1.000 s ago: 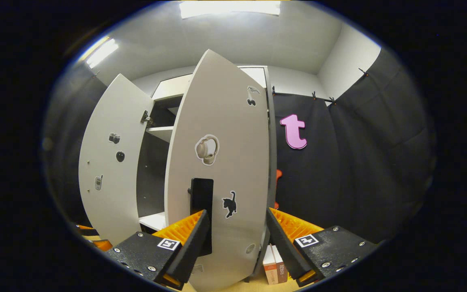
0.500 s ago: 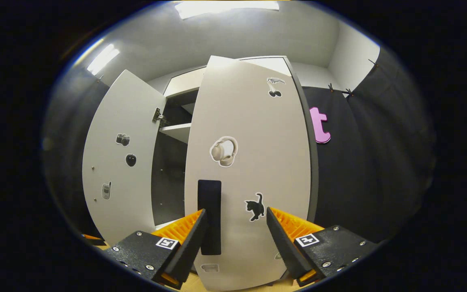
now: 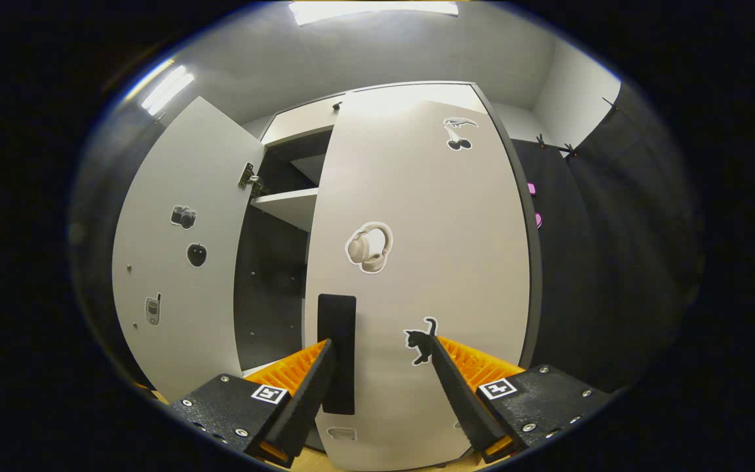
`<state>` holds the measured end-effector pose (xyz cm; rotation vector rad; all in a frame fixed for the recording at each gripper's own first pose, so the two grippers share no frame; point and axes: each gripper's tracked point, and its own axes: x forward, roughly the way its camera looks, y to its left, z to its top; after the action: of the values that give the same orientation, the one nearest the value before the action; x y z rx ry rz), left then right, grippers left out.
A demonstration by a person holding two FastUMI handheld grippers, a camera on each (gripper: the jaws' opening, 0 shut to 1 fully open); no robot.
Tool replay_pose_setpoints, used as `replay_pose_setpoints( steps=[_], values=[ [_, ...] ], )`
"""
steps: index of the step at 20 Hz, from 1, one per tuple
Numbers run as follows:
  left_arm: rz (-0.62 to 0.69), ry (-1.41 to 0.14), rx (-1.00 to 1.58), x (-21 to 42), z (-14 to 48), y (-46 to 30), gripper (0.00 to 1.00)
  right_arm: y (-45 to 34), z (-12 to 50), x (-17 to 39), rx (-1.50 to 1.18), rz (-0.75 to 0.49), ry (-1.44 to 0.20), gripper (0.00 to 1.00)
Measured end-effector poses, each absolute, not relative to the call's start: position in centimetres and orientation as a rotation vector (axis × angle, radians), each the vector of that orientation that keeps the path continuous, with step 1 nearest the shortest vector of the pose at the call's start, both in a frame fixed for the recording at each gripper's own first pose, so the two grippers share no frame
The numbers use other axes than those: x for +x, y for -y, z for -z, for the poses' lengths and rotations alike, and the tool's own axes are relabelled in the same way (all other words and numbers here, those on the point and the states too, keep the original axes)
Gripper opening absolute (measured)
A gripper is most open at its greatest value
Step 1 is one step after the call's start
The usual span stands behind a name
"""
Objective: Grab one shoe with the right hand and put it into the shoe cabinet, grab the other shoe with the left hand and put it into the shoe cabinet; then close the right door with the right hand and the left door with the left hand.
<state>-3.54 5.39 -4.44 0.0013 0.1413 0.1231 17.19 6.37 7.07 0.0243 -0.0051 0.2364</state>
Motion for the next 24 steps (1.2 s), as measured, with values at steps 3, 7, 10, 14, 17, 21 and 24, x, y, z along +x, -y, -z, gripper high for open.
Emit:
replay_pose_setpoints(
  steps=[3,7,10,14,17,21,24],
  values=[
    [-0.12,-0.138,-0.004,-3.6,4.3,-5.4,0.94,-6.7,-6.7,18.1,0.041,-0.233,-0.013,0.9],
    [-0.118,-0.14,-0.018,-3.7,4.3,-5.3,0.95,-7.1,-6.5,18.7,0.023,-0.224,-0.001,0.91],
    [-0.108,-0.147,-0.034,-3.7,4.5,-4.9,0.95,-7.3,-6.3,19.3,0.014,-0.214,0.0,0.9],
    [-0.099,-0.135,-0.027,-3.7,4.0,-4.5,0.95,-7.2,-6.1,19.7,0.04,-0.202,-0.018,0.9],
    [-0.093,-0.127,-0.027,-3.6,3.5,-4.3,0.95,-5.8,-7.1,18.7,0.056,-0.168,0.01,0.92],
    [-0.084,-0.101,-0.015,-3.4,2.1,-4.0,0.95,-3.6,-7.1,14.6,0.067,-0.141,0.022,0.92],
    [-0.075,-0.079,-0.017,-3.0,1.1,-3.6,0.95,-1.6,-5.6,10.7,0.049,-0.096,0.03,0.92]
  ],
)
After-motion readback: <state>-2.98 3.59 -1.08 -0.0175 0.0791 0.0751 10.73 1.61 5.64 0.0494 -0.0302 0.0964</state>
